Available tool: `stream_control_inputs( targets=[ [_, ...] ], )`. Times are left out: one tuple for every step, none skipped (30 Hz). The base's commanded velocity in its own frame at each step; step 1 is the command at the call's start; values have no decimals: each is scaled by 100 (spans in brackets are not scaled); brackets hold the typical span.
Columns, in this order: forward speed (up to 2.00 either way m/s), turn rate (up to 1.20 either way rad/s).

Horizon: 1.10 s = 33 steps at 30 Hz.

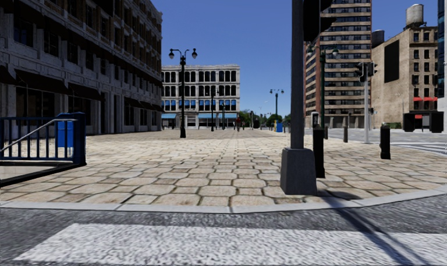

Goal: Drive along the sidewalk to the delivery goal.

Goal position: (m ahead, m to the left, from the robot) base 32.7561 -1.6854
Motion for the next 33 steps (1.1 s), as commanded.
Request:
stream_control_inputs(
  targets=[
    [200,0],
    [200,0],
    [200,0],
    [200,0],
    [200,0],
    [200,0],
    [200,0],
    [200,-9],
    [200,-9],
    [200,-17],
    [200,-19],
    [200,-19],
    [192,-21],
    [192,-21],
    [184,-24],
    [179,-26],
    [177,-27],
    [177,-27],
    [172,-27],
    [166,-30],
    [164,-30],
    [163,-34],
    [163,-34],
    [163,-37],
    [163,-42],
    [162,-46],
    [162,-46],
    [162,-43],
    [162,-27],
    [162,-3],
    [162,-3],
    [162,0],
    [162,0]
  ],
)
